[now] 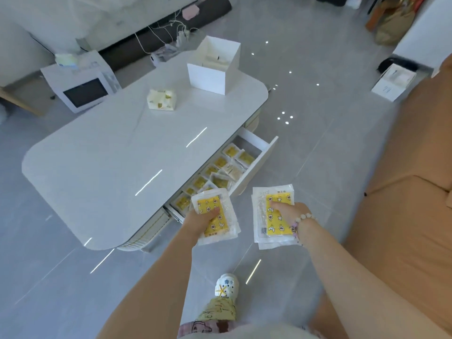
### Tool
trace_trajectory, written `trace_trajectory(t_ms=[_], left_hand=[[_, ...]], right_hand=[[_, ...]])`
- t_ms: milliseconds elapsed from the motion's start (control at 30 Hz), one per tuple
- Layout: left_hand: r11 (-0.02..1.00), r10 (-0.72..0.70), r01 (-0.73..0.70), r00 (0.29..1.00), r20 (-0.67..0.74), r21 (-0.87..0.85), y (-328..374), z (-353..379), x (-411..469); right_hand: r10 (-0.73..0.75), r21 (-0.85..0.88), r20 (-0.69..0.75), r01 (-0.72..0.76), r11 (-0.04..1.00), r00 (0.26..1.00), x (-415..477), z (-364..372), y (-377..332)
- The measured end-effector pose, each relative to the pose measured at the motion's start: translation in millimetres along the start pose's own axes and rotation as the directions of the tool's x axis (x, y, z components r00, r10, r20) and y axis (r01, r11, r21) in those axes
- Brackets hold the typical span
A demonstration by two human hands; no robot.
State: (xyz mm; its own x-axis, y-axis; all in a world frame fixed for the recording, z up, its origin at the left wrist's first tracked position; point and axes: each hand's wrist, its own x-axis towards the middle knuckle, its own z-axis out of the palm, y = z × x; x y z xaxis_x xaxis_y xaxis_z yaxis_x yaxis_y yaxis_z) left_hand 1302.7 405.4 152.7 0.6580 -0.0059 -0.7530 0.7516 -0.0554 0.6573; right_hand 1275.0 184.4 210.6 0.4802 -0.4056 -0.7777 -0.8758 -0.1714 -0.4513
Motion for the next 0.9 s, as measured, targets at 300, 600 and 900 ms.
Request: trace_trajectory(t_ms=[300, 600, 900], left_hand=[[0.996, -0.085, 0.085, 0.996, -0.024, -0.030, 39, 20, 64], [0.969, -0.181, 0.150, 0.972, -0.151, -0.194, 69, 43, 122], [0.851, -0.450, 0.349, 0.870, -0.203, -0.391, 115, 127, 228]], right_hand=[[0.094, -0.104, 0.008, -0.092, 0.990, 0.996, 63, -7, -58], [0.100, -0.235, 0.120, -0.070, 0.970, 0.988, 159, -2, -143], [0.164, -0.373, 0.204, -0.078, 0.925, 0.965, 297, -53, -235]])
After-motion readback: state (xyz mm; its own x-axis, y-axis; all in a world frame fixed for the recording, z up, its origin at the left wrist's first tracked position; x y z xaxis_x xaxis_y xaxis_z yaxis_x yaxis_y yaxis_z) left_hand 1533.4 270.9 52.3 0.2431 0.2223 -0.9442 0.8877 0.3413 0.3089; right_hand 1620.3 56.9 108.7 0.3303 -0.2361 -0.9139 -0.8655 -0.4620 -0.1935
